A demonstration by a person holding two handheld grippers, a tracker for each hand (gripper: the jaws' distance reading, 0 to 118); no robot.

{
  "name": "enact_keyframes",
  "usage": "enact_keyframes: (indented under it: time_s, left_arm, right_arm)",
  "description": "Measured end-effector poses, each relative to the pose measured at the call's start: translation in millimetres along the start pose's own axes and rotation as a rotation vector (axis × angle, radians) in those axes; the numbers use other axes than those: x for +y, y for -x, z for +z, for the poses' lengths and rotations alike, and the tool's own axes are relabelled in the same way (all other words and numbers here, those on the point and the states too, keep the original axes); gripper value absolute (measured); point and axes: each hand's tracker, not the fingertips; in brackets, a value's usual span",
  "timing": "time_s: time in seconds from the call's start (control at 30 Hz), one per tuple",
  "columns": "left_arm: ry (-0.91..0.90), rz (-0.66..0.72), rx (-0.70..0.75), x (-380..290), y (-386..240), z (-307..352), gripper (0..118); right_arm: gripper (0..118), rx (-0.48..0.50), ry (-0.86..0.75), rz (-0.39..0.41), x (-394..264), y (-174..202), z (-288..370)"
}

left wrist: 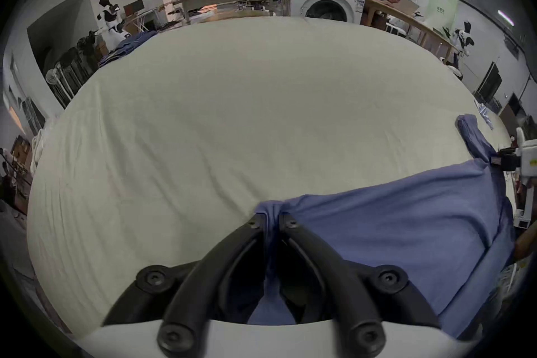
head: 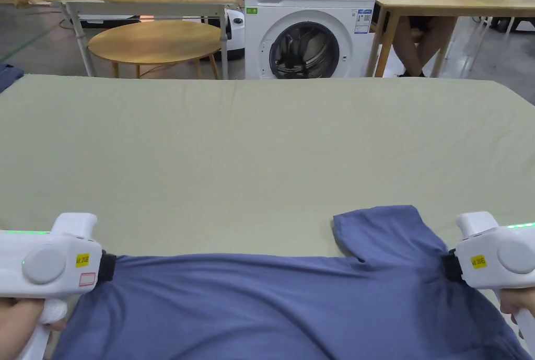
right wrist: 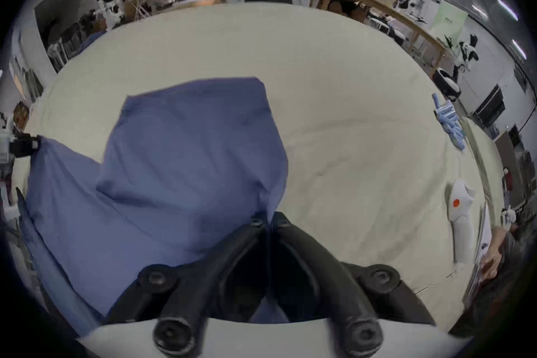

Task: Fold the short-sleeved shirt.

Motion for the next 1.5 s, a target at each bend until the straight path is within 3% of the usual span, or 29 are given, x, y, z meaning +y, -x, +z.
enact_keyframes:
  time_s: [0.13,0.3,0.67,0.97,1.2,1.23,1.27,1.3,1.33,1.43,1.5]
  left_arm:
    - [-0.047,0.003,-0.016,-2,8,28,2]
    - [-0.12,0.024,-0.053,-14,17,71,2]
    - [-0.228,-0.013,-0.057,-110,28,160,2]
    - [-0.217,-0.001,-0.102,-189,35,169,2]
    - [-0.169,0.033,-0.111,-210,35,148,3]
    - [-0.164,0.031,-0.109,-211,34,147,27]
    - [-0.16,0.023,-0.095,-210,31,147,62]
    - [-0.176,-0.005,-0.03,-211,28,151,97]
    - [-0.183,-0.014,-0.013,-210,26,152,114]
    - [-0.206,0.009,-0.023,-203,20,165,113]
    - [-0.222,0.009,-0.016,-195,10,175,113]
  right_arm:
    - [0,0.005,-0.063,0.01,-8,0,30]
    - [0,0.082,-0.167,-0.083,-23,-14,87]
    - [0,0.12,-0.286,-0.041,-124,-18,175]
    - [0,0.113,-0.252,-0.016,-204,-8,173]
    - [1,0.111,-0.168,-0.044,-222,-4,140]
    - [12,0.109,-0.166,-0.049,-222,-5,141]
    - [32,0.108,-0.165,-0.051,-221,-4,141]
    - [65,0.101,-0.169,-0.061,-219,-1,143]
    - [108,0.092,-0.18,-0.073,-218,1,145]
    - [118,0.092,-0.212,-0.103,-213,5,155]
    - [118,0.092,-0.277,-0.101,-208,12,165]
